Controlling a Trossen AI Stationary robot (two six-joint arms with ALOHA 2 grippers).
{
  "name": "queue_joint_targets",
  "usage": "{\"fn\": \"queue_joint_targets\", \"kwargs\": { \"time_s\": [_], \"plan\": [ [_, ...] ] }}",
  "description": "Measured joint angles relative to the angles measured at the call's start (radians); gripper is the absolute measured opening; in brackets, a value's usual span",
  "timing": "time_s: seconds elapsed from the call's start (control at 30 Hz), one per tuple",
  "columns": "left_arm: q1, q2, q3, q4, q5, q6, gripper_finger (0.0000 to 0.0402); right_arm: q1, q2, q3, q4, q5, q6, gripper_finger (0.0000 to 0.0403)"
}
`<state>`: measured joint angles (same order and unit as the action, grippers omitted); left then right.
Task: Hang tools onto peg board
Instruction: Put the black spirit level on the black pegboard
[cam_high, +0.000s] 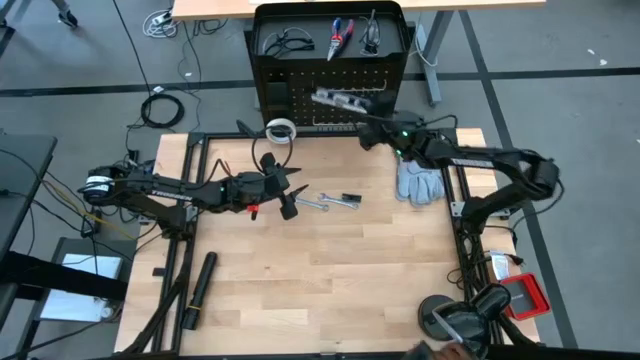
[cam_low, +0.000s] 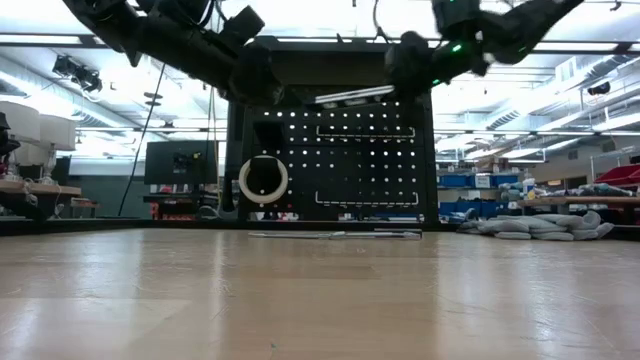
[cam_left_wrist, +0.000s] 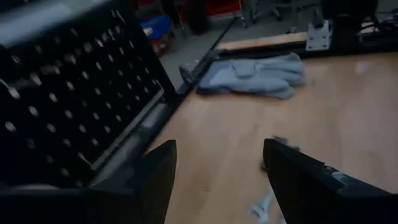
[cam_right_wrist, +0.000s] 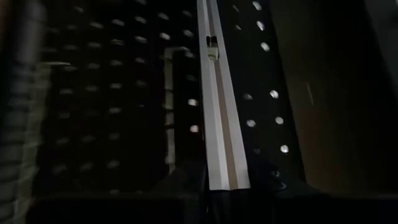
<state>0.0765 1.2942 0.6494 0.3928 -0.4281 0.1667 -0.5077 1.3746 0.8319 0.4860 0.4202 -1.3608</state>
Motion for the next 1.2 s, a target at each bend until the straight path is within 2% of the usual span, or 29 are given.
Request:
{"fn": "queue_joint_targets", "kwargs": {
  "time_s": [0.1,0.23,0.37,0.57,0.8,0.97,1.1,1.2],
  "plan": [
    [0.000,0.000,0.030,0.007,-0.036,0.147,0.0244,0.047,-0.099,-0.038,-0.149,-0.061,0.022,0.0066],
    [-0.006,0.000,0.059,0.003,-0.078,0.393,0.0244,0.130,-0.179,-0.043,-0.313,-0.081,0.103,0.0070],
    [-0.005,0.000,0.065,0.002,-0.085,0.521,0.0244,0.188,-0.207,-0.043,-0.350,-0.029,0.205,0.0072],
    [-0.006,0.000,0.067,0.030,-0.165,0.719,0.0244,0.239,-0.198,-0.043,-0.435,-0.032,0.320,0.0066],
    [-0.005,0.000,0.067,0.030,-0.149,0.743,0.0244,0.300,-0.197,-0.043,-0.476,-0.026,0.355,0.0069],
    [-0.005,0.000,0.067,0.028,-0.145,0.688,0.0244,0.358,-0.197,-0.043,-0.470,-0.018,0.320,0.0065],
    [-0.005,0.000,0.068,0.015,-0.136,0.619,0.0243,0.404,-0.197,-0.043,-0.446,0.054,0.307,0.0069],
    [-0.005,0.000,0.068,-0.023,-0.134,0.606,0.0243,0.431,-0.197,-0.043,-0.426,0.070,0.304,0.0069]
  ]
}}
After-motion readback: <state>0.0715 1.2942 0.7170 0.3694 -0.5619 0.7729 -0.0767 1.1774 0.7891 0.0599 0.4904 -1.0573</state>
